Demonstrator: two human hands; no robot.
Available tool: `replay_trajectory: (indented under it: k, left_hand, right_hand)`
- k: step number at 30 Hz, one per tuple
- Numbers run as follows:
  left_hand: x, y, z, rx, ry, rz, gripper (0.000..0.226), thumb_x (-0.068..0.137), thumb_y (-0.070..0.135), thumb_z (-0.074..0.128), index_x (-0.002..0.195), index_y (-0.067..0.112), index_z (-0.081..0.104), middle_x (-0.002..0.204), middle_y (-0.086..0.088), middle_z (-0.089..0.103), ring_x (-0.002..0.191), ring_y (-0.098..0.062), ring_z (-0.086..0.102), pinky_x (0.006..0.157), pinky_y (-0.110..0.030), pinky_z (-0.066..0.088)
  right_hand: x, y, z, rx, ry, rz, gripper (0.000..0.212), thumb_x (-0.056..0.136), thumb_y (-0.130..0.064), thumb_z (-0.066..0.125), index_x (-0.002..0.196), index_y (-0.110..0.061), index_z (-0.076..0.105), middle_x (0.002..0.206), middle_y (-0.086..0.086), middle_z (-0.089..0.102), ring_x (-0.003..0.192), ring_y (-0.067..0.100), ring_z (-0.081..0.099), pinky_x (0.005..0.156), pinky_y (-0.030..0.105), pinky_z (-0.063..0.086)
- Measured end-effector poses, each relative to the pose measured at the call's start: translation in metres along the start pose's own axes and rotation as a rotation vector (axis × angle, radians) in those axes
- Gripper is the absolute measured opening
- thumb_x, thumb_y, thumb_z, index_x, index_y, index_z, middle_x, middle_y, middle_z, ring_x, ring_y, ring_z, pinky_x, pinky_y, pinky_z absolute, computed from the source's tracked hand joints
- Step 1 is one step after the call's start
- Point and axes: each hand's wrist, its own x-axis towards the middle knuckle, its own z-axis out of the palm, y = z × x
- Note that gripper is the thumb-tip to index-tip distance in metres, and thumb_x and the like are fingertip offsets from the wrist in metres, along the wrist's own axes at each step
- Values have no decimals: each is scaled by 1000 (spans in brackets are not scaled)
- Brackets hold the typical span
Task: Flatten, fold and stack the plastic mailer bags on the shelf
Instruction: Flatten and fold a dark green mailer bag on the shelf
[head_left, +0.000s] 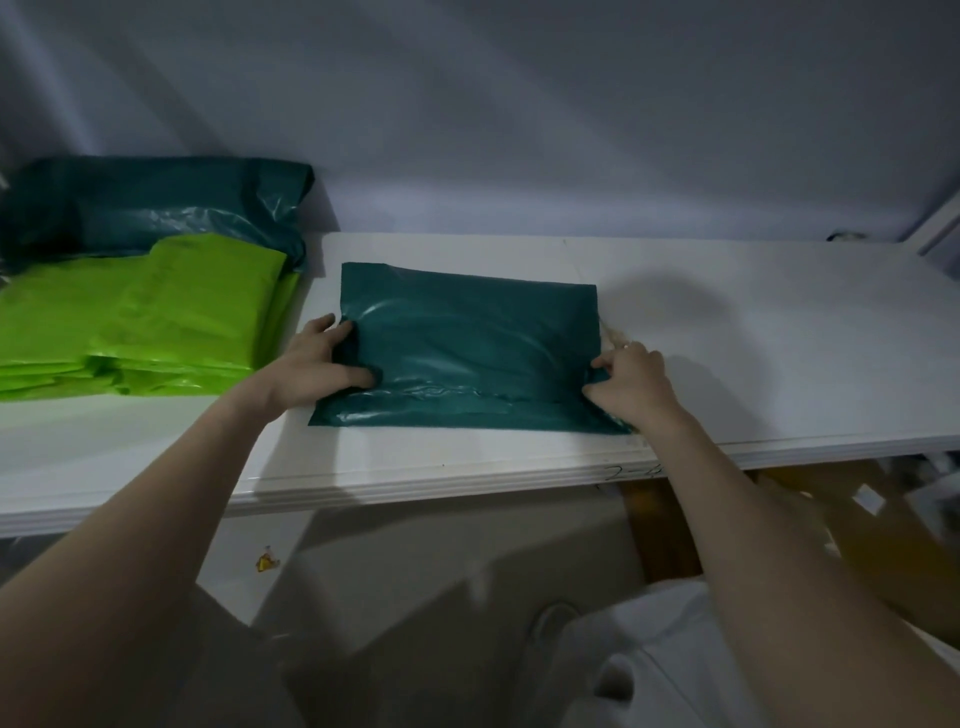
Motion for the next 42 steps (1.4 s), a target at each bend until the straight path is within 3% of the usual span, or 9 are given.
replay_trajectory:
  k: [4,7,9,13,18,25,29,34,42]
  left_hand:
    - [1,13,-2,-44,105,29,97,61,45,59,148,22,22,158,3,-2,145,-21,2,116,-40,11]
    - [12,31,2,36,437,180,61,90,39,53,144,19,33,156,-2,13,143,-24,12,116,-37,12]
    - [24,44,11,158,526,276,48,97,33,40,141,12,39,152,-7,27,139,-26,24,114,-35,16]
    - [54,49,32,403,444,380,46,100,33,30,140,12,39,150,-6,33,137,-25,29,114,-39,18]
    - [75,40,49,481,315,268,51,99,41,23,147,24,25,155,5,22,144,-17,13,117,-44,6]
    - [74,39,50,534,233,219,49,97,47,18,145,48,8,157,1,13,145,-26,2,115,-53,2]
    - [76,47,42,616,183,211,49,95,50,17,144,48,13,156,0,17,144,-29,6,112,-56,8]
    - [82,43,31,427,304,162,51,93,51,26,141,33,28,146,-1,37,135,-25,29,108,-47,17]
    - [90,32,32,442,306,63,58,87,66,26,140,42,30,151,-4,29,139,-22,24,109,-49,16]
  right_hand:
    - [-2,-14,-8,22,82,17,52,83,-22,56,133,-15,43,130,10,35,123,30,31,94,39,37]
    - [6,-34,-14,92,265,-118,49,89,-26,49,136,-11,41,131,10,39,124,28,33,97,39,38]
    - [14,-51,-10,16,287,-240,49,93,-28,43,138,-10,39,138,10,38,128,26,33,102,39,36]
    - [28,-85,15,-125,185,-441,54,98,-38,34,146,-13,27,154,6,25,141,22,21,115,45,21]
    - [50,-95,46,-204,1,-441,57,98,-48,22,150,-24,14,158,-3,12,145,16,5,118,49,1]
    - [57,-101,47,-217,-40,-412,57,96,-48,26,149,-33,13,154,-3,22,140,22,17,115,50,12]
    - [59,-110,48,-318,-27,-399,53,97,-47,19,148,-36,13,149,-3,28,132,27,24,109,53,21]
    - [71,-101,37,-174,-32,-336,56,95,-55,23,145,-30,27,149,-4,31,138,21,22,112,54,16]
    - [80,-64,33,-136,-52,-132,74,85,-74,18,147,-34,19,156,0,18,144,27,12,115,56,4]
